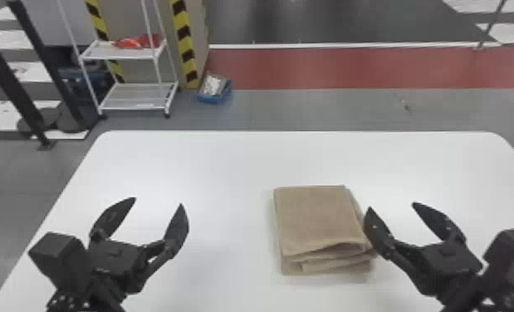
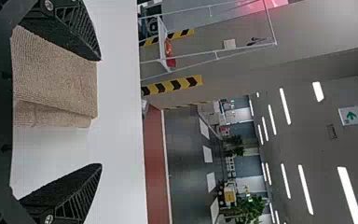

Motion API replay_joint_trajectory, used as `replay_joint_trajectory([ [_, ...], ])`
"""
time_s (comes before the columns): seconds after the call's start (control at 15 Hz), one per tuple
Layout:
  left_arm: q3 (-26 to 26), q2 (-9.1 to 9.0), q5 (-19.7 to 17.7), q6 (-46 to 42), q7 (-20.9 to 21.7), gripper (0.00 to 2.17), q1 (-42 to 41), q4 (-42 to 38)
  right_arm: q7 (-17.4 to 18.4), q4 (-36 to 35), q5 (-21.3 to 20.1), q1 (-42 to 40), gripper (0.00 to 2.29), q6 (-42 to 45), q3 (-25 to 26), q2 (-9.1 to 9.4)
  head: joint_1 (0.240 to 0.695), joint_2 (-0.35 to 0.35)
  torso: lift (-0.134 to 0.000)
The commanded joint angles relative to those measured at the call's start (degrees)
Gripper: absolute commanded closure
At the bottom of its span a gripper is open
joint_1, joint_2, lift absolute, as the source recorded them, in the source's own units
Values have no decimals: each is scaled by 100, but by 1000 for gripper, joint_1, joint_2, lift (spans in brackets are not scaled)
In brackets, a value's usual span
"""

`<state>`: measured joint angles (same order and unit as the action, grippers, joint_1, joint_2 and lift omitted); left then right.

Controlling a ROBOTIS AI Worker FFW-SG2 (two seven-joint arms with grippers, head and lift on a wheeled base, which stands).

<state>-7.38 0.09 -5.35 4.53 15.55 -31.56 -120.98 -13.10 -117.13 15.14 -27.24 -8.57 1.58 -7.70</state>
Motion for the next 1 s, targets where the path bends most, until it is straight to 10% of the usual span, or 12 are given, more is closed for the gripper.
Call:
replay_joint_trajectory([
  [0.0, 8, -24, 8, 0, 0, 66, 1, -5, 0, -3, 7, 0, 70, 0, 0, -12, 695, 49, -124],
  [0.93, 17, -24, 8, 0, 9, 66, 1, 4, 0, 41, -2, 35, 70, 0, -18, -12, 695, 48, -124],
])
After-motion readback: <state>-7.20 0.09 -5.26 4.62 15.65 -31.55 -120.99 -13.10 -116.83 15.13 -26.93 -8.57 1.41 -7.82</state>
